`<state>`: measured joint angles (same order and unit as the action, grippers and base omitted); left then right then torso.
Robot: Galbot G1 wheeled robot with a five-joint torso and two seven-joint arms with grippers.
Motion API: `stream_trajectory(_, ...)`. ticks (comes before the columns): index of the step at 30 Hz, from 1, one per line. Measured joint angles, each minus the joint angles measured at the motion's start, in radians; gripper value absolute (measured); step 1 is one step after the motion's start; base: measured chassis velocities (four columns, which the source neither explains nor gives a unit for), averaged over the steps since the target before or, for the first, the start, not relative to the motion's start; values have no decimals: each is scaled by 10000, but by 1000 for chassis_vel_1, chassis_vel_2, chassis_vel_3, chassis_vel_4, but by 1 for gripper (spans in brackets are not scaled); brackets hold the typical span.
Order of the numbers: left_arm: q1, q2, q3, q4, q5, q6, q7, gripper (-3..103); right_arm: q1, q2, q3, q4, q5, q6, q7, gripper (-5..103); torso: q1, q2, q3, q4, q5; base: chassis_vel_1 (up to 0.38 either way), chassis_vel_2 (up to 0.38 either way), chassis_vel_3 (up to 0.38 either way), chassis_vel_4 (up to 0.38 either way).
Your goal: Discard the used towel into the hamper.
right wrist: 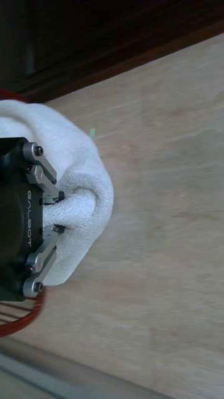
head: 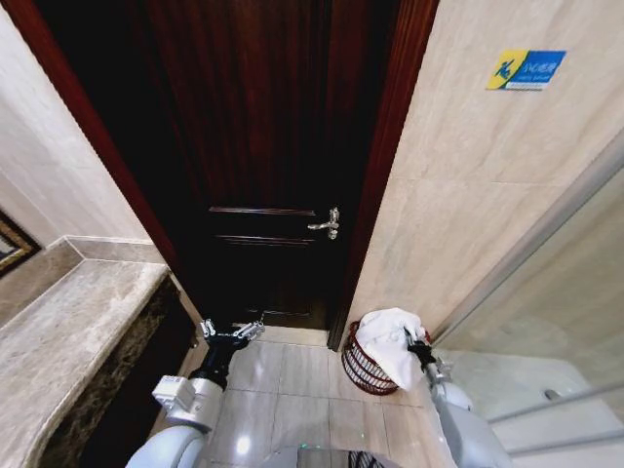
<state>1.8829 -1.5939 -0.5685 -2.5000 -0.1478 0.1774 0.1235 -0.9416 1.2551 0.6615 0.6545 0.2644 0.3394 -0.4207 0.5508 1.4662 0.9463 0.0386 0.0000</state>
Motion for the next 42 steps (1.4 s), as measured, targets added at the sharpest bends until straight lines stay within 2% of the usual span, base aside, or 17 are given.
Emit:
stream_trajectory(4,0,-1,0,0,0,0,0,100,141,3,-35,-270,-90,-210,-2,13,0,0,0,0,0,0,0,0,0)
stream_trajectory(9,0,-1,-1,0,0,0,0,100,626,55,93,-1016,-770,-488,61,13,0,0,0,1,2,0,0,0,0)
stream_trajectory(12,0,-2,0,0,0,0,0,100,1410,69,396,-2075,-1545,-994,578,13,0,-2,1,0,0,0,0,0,0)
stream_trajectory(17,0,-1,0,0,0,0,0,100,2233,24,517,-3061,-1738,-1044,1089,13,1,-2,1,2,-2,0,0,0,0)
stream_trajectory(29,0,0,0,0,0,0,1,100,2874,244,620,-3728,-2651,-1502,1553,13,0,-2,1,1,-1,0,0,0,0)
stream_trajectory(42,-1,-1,0,0,0,0,0,100,2382,289,578,-3450,-2712,-1379,1287,13,-38,-85,-45,1,0,0,0,0,0)
